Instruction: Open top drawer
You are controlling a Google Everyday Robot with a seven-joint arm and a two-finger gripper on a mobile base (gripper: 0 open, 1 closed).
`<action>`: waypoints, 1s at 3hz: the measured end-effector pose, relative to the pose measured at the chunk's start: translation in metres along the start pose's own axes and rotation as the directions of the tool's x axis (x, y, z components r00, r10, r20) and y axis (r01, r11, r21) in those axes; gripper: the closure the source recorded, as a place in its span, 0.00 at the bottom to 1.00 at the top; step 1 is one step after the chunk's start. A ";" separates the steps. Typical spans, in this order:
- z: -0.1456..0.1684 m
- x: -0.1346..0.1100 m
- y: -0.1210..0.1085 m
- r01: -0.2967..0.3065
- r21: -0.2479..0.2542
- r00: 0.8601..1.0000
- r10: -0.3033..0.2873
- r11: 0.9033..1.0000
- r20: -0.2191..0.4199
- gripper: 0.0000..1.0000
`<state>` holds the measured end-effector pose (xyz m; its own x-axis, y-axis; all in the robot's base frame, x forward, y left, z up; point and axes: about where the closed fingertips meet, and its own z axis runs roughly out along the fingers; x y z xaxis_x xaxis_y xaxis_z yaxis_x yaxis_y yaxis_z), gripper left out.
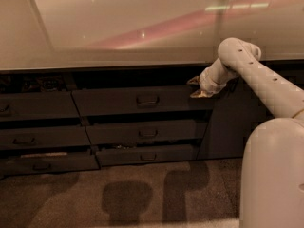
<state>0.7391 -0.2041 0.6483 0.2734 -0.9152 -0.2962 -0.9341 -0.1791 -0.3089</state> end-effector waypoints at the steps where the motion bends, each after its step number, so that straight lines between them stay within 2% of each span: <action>1: -0.002 -0.001 0.001 0.001 0.000 1.000 -0.001 1.000 0.000 1.00; 3: -0.007 -0.005 -0.001 0.002 -0.012 1.000 -0.002 1.000 -0.003 1.00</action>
Offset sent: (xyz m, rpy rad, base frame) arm -0.2811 0.0144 -0.1748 -0.0744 0.0078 0.1166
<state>0.7373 -0.2024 0.6568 0.2750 -0.9157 -0.2929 -0.9362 -0.1857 -0.2985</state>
